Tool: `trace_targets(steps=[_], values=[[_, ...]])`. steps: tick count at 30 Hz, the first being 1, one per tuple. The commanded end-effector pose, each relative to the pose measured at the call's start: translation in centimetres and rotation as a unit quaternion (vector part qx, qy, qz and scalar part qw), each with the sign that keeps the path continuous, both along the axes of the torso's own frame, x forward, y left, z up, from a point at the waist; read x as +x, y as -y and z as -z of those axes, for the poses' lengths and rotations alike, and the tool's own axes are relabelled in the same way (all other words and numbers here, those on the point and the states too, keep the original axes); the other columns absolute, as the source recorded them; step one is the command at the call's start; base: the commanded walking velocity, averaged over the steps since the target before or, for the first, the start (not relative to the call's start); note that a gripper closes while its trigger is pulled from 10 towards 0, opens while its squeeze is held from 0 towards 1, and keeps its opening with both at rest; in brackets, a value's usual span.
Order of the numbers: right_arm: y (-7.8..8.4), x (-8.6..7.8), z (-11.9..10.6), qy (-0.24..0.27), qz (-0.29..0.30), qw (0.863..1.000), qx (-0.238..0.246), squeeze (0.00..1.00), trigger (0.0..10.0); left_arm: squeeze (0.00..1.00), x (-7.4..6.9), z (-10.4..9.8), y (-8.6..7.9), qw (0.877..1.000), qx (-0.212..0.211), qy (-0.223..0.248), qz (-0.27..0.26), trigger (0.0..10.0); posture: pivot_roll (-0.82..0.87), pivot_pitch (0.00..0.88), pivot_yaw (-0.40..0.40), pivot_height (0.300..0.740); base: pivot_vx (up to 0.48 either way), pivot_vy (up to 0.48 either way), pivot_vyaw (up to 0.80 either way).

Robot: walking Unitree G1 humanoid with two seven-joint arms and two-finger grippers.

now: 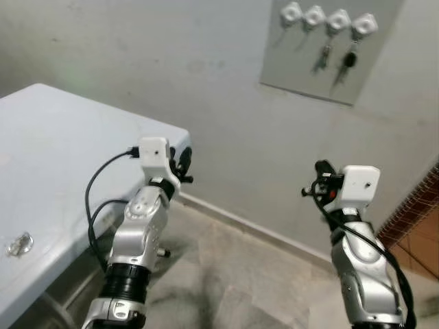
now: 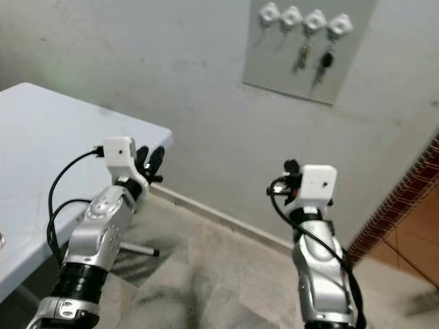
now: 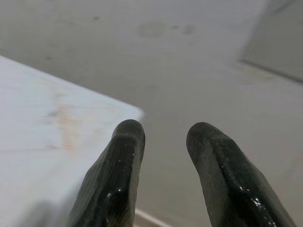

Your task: Hang keys on a hook

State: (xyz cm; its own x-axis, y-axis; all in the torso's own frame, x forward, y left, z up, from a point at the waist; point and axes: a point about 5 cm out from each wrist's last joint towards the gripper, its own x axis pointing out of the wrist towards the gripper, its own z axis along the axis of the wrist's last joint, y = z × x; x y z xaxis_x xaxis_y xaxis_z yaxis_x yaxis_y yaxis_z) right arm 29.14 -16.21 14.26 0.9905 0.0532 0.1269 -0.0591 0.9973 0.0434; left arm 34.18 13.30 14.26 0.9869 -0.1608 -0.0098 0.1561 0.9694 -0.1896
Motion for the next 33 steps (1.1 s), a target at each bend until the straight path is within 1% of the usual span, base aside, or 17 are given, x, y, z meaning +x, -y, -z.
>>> trace_targets(steps=[1, 33], values=[[0.73, -0.11, -0.3, 0.004, 0.009, 1.0, -0.005, 0.0, 10.0, 0.0, 0.05, -0.64, 0.69, 1.0, -0.002, 0.009, 0.012, 10.0, 0.07, 0.0, -0.031, 0.74, 0.472, 0.0, 0.0], [0.52, -0.14, -0.32, 0.0, -0.001, 1.0, -0.006, 0.0, 10.0, 0.0, -0.15, -0.49, 0.56, 1.0, -0.002, 0.004, 0.002, 10.0, 0.08, 0.0, -0.04, 0.74, 0.47, 0.0, 0.0]])
